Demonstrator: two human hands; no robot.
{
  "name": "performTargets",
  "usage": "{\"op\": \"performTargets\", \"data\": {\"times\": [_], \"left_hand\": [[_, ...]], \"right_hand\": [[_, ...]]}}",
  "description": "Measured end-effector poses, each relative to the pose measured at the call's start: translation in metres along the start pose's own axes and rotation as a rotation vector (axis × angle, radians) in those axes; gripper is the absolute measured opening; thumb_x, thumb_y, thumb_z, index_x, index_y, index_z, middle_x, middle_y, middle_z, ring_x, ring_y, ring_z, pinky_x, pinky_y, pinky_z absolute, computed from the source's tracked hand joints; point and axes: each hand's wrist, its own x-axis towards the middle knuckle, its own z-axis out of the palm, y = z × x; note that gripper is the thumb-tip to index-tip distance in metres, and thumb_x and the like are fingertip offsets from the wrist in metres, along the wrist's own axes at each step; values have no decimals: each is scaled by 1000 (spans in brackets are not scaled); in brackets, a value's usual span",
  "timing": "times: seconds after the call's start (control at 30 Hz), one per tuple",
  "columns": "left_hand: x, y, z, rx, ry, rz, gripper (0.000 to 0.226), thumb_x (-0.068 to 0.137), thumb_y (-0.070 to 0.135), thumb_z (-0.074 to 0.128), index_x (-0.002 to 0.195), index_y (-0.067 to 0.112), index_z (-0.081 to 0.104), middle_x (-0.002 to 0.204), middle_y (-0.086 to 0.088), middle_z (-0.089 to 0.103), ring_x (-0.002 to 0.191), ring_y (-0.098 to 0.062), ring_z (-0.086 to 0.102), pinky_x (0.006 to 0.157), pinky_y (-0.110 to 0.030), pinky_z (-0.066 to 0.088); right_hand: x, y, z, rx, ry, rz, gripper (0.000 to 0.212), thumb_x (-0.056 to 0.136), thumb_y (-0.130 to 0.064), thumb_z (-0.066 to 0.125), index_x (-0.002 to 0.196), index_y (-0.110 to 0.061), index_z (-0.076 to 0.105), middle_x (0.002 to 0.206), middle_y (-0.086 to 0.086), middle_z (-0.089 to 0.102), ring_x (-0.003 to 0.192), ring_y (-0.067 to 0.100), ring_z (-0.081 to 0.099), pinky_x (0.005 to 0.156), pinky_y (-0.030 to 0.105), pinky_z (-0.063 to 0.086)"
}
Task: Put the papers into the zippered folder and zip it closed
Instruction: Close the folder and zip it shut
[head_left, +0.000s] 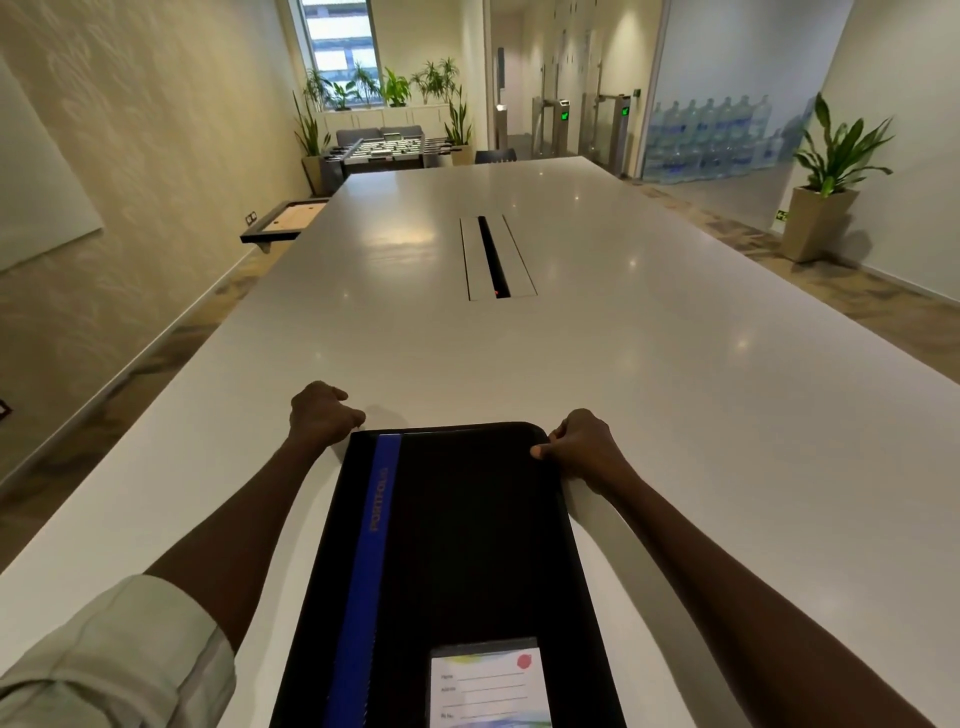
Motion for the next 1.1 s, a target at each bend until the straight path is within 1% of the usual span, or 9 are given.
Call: {"op": "performTargets", "data": {"times": [0.1, 0.27, 0.33, 0.43, 0.6, 0.8, 0.93, 1.0, 1.1], "left_hand": [[-8, -3, -6, -8, -13, -8, 20, 69, 13, 76, 85, 1, 73, 87, -20, 69, 94, -33, 66, 75, -38, 53], [-28, -19, -16, -11, 21, -89, 29, 73, 18, 73, 87, -7, 68, 89, -24, 69, 92, -39, 64, 72, -37, 52], [-42, -25, -18, -50, 23, -89, 22, 73, 15, 69, 68, -5, 65, 78, -25, 68, 84, -39, 65, 64, -33, 45], [-66, -38, -20, -58, 25, -40, 33, 74, 12, 64, 43, 3, 55, 55, -19, 61, 67, -37, 63, 59, -32, 40], [-115, -53, -26, -93, 34, -20, 38, 76, 20, 68, 42, 3, 59, 45, -12, 57, 52, -27, 58, 57, -30, 42], [-171, -65, -34, -158, 23, -36, 17, 79, 28, 73, 65, 18, 71, 73, -3, 69, 73, -21, 61, 71, -32, 49], [-204, -75, -38, -163, 33, -60, 17, 80, 30, 74, 67, 19, 70, 75, 0, 69, 81, -24, 65, 75, -35, 51], [-217, -81, -39, -147, 45, -79, 21, 80, 32, 74, 83, 11, 74, 86, -4, 71, 91, -27, 66, 77, -35, 49], [-232, -89, -38, -158, 55, -84, 22, 80, 31, 75, 84, 10, 75, 83, -4, 71, 91, -28, 66, 75, -34, 49]], "right_hand": [[-3, -3, -1, -37, 15, 13, 47, 72, -11, 77, 56, -14, 33, 50, 0, 31, 53, 17, 30, 56, 31, 24], [-12, -10, 1, -153, 59, 1, 45, 76, -18, 76, 56, -13, 36, 54, 2, 39, 53, 17, 39, 49, 27, 27], [-19, -12, 1, -200, 65, -1, 39, 80, -23, 75, 60, -9, 44, 58, 3, 44, 59, 20, 46, 52, 27, 32], [-34, -11, 2, -209, 71, -17, 33, 82, -29, 74, 83, 1, 62, 76, 9, 60, 80, 27, 62, 66, 33, 45], [-84, 1, 10, -308, 102, -41, 37, 85, -43, 69, 82, -13, 48, 68, -6, 43, 77, 20, 52, 66, 29, 37], [-160, 18, 22, -287, 112, -11, 48, 86, -49, 67, 66, -25, 31, 66, -8, 40, 67, 14, 48, 57, 24, 33], [-199, 21, 23, -297, 134, 14, 47, 85, -49, 67, 65, -24, 33, 66, -9, 43, 56, 3, 38, 47, 20, 23], [-212, 22, 27, -280, 131, 9, 43, 84, -49, 67, 66, -23, 38, 67, -9, 47, 57, 5, 44, 48, 20, 26], [-224, 21, 30, -255, 139, 12, 37, 85, -46, 66, 72, -19, 45, 71, -6, 52, 64, 13, 51, 51, 23, 32]]}}
